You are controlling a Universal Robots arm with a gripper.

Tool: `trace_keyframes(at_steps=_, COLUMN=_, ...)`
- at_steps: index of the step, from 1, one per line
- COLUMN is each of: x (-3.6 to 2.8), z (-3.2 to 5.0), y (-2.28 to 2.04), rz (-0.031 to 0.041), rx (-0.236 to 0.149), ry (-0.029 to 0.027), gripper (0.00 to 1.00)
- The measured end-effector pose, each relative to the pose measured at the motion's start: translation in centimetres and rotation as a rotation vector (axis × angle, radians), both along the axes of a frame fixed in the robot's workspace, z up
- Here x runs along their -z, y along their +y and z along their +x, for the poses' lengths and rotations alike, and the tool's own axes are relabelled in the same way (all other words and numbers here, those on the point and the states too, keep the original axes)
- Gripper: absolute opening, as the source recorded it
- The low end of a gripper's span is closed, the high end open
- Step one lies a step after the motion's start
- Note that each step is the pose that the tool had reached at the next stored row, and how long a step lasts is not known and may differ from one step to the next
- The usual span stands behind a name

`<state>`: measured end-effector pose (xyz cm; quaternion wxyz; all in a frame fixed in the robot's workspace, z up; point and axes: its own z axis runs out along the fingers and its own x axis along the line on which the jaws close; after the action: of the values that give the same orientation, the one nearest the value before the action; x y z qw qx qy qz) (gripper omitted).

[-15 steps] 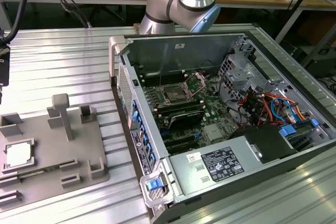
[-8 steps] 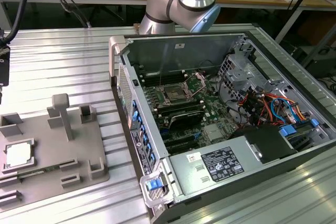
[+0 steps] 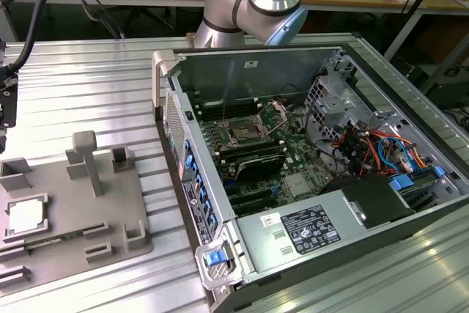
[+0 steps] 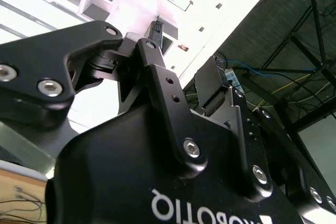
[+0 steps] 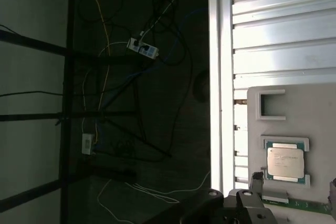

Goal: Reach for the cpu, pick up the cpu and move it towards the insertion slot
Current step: 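Reach for the cpu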

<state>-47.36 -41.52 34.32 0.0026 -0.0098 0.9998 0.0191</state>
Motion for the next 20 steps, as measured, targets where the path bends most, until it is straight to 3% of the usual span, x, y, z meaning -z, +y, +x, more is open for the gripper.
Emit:
trace_keyframes(at_steps=11, x=1.81, z=0.0, y=0.0, rz=0.0, rx=0.0, ry=0.0025, gripper=0.53)
trace_keyframes(at_steps=15, x=2.66, z=0.0, y=-0.01, rz=0.0, rx=-0.002, ry=0.0054, gripper=0.53)
trace_keyframes(at_steps=18, x=3.41, z=0.0, y=-0.02, rz=-0.0018, rx=-0.002, ry=0.0119, gripper=0.53)
trace_keyframes(at_steps=20, x=3.42, z=0.01, y=-0.03, rz=-0.0048, rx=-0.002, ry=0.0121, gripper=0.53)
